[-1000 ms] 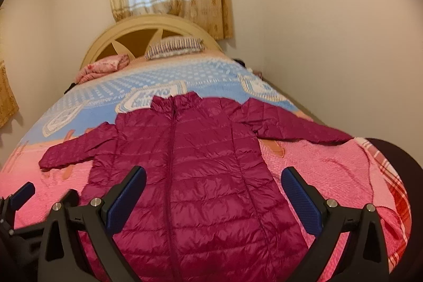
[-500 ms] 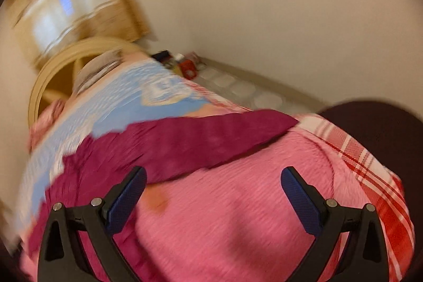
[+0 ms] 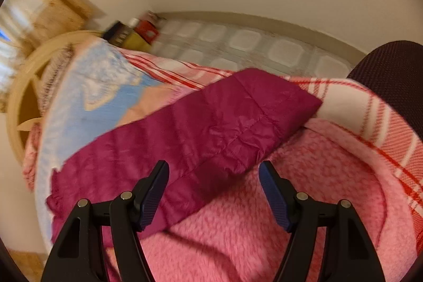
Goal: Fold large clothes
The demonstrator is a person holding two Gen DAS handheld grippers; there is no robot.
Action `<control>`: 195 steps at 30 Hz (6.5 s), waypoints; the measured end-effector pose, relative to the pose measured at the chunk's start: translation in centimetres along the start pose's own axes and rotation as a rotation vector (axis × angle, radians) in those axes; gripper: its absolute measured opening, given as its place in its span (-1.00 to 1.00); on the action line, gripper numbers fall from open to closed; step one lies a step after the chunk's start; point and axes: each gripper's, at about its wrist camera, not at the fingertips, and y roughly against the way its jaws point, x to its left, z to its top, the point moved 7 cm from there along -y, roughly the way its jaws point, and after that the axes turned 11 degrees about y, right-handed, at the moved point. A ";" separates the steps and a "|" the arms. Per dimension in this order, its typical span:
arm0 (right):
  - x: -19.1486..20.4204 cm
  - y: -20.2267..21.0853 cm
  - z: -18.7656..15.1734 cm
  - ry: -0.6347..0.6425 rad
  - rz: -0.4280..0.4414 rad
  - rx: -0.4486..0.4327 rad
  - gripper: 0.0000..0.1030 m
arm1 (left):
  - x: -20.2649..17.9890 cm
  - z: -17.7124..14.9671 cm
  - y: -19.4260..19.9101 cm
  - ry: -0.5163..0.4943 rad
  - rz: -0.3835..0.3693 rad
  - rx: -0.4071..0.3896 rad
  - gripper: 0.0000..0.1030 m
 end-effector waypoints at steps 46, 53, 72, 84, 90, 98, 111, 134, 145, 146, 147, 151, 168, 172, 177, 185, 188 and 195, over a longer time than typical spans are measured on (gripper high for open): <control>29.3 10.6 -11.8 0.606 0.276 -0.315 -0.94 | 3.2 -2.1 -1.0 0.256 -0.183 0.140 1.00; 18.1 9.0 -6.3 0.539 0.169 -0.242 -0.92 | 3.2 -2.1 -1.1 0.248 -0.174 0.146 1.00; 12.3 3.1 -1.9 0.927 -0.076 -0.150 0.13 | 2.7 -2.4 -1.8 0.192 -0.105 0.166 1.00; 9.5 -2.5 -0.5 0.896 -0.184 -0.033 -0.72 | 2.6 -2.4 -1.9 0.187 -0.099 0.169 1.00; 9.4 3.5 1.2 0.685 -0.066 -0.156 -0.85 | 2.5 -2.4 -1.9 0.196 -0.110 0.165 1.00; 20.3 14.6 -1.8 0.663 0.193 -0.329 -0.85 | 2.9 -2.3 -1.5 0.220 -0.140 0.155 1.00; 43.4 12.5 -21.3 0.912 0.583 -0.208 -0.85 | 4.2 -2.3 0.3 0.278 -0.198 0.117 1.00; 38.0 6.5 -21.1 0.796 0.630 -0.119 -0.05 | 4.3 -2.4 1.1 0.190 -0.162 0.133 1.00; 26.5 -1.1 -10.8 0.507 0.337 -0.080 -0.52 | -3.9 4.7 -1.3 0.091 -0.117 0.082 1.00; 26.7 -1.9 -11.5 0.519 0.331 -0.071 -0.51 | -4.2 4.5 -2.0 0.088 -0.101 0.089 1.00; 26.8 -2.1 -12.2 0.532 0.324 -0.079 -0.51 | -4.6 4.1 -3.0 0.080 -0.077 0.100 1.00; 27.3 -2.2 -12.3 0.597 0.294 -0.088 -0.51 | -4.4 2.0 -5.1 0.059 -0.004 0.140 1.00; 29.5 -5.0 -8.9 0.632 0.131 -0.124 -0.51 | -4.6 0.5 -6.4 0.055 0.014 0.181 1.00; 30.2 0.2 -10.7 0.601 0.238 -0.206 -0.51 | -3.3 1.1 -5.2 0.159 -0.106 0.176 1.00; 32.6 3.4 -17.7 0.723 0.338 -0.178 -0.51 | 1.6 3.0 -1.8 0.249 -0.116 0.113 1.00; 33.6 -0.3 -22.4 0.835 0.268 -0.127 -0.32 | 19.4 5.7 -1.0 0.490 0.144 0.011 1.00; 33.9 -0.4 -22.8 0.848 0.293 -0.126 -0.07 | 25.5 6.2 -1.7 0.603 0.240 -0.019 1.00; 34.4 -0.5 -23.3 0.869 0.340 -0.117 0.22 | 29.1 5.6 -6.6 0.824 0.118 0.058 0.86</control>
